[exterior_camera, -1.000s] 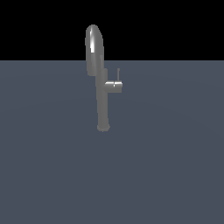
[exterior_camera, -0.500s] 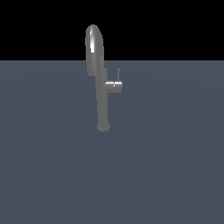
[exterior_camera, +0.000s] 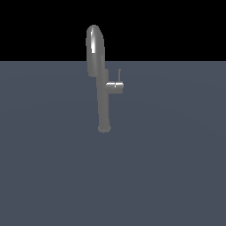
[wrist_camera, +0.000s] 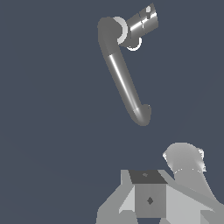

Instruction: Turn on the faucet by rotating a designated handle.

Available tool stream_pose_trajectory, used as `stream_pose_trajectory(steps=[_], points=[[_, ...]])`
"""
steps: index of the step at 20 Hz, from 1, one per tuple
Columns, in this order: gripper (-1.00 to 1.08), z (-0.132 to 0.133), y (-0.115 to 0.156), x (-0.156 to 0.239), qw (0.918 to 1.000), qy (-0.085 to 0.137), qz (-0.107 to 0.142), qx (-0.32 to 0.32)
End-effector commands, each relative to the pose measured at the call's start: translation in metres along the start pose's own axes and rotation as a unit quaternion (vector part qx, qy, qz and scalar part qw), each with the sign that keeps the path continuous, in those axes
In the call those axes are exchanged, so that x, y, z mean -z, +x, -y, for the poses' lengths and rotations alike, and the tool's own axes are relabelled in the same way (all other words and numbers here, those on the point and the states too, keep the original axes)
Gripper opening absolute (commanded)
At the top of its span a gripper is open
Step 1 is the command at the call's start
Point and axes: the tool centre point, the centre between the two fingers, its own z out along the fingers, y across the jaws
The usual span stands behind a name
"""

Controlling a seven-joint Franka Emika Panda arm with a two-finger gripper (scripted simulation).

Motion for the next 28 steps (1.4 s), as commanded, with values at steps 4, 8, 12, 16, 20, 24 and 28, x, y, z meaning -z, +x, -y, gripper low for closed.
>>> stream_pose_trajectory(steps=[4,8,12,16,20,24,28], points=[[-1.0,0.005,0.035,-0.001,0.9965,0.049,0.047,-0.049],[-1.0,0.007,0.062,-0.004,0.9891,0.086,0.083,-0.086],[-1.0,0.006,0.09,-0.01,0.9768,0.125,0.121,-0.125],[-1.0,0.004,0.119,-0.017,0.9593,0.165,0.159,-0.165],[-1.0,0.0,0.146,-0.027,0.9367,0.205,0.197,-0.204],[-1.0,-0.005,0.173,-0.041,0.9085,0.245,0.235,-0.244],[-1.0,-0.011,0.199,-0.057,0.874,0.284,0.273,-0.284]])
